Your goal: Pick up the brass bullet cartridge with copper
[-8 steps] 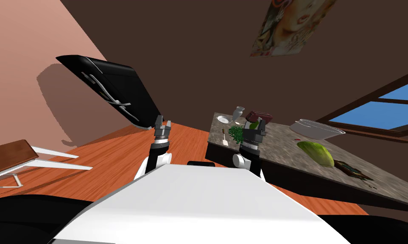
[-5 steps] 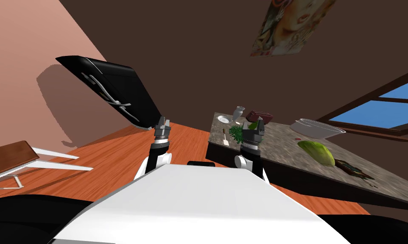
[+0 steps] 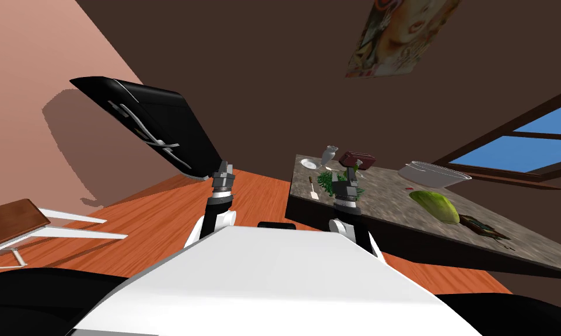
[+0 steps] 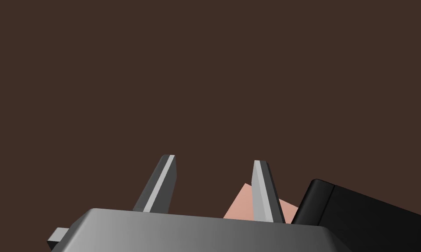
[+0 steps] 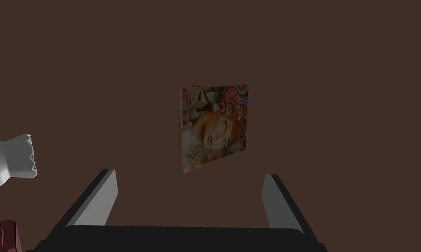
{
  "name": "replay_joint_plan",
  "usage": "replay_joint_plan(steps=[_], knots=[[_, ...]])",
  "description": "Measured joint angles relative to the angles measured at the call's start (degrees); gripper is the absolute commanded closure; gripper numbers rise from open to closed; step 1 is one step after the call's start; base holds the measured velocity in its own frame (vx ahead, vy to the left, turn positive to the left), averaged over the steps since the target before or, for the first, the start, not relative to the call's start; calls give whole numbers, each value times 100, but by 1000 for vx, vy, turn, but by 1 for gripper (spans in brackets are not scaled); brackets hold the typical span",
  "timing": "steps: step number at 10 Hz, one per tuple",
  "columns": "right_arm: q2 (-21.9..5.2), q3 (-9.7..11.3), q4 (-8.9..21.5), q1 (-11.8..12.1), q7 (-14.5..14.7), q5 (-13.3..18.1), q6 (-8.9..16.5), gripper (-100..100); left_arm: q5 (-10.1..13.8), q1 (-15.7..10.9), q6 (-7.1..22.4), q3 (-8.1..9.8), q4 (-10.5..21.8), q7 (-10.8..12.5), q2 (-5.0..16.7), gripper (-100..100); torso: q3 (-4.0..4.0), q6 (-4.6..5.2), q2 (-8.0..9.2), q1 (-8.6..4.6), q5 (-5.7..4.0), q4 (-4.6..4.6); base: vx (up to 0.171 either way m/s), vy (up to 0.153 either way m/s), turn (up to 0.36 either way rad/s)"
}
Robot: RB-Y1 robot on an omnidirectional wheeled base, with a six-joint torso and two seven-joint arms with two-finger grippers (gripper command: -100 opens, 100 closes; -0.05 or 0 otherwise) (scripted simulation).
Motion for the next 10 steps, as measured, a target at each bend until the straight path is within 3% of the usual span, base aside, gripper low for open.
replay_joint_plan(steps=[7,10], knots=[[-1217,-134,124,578,338,-576,906,-100,0,-1,0,0,0,0,0,0,7,-1,11,3,2,3,-37,136,-54],[-1744,-168,350,824,485,-752,1266,-100,0,0,0,0,0,0,0,0,-3,-2,-6,-2,0,-1,-3,112,-18]])
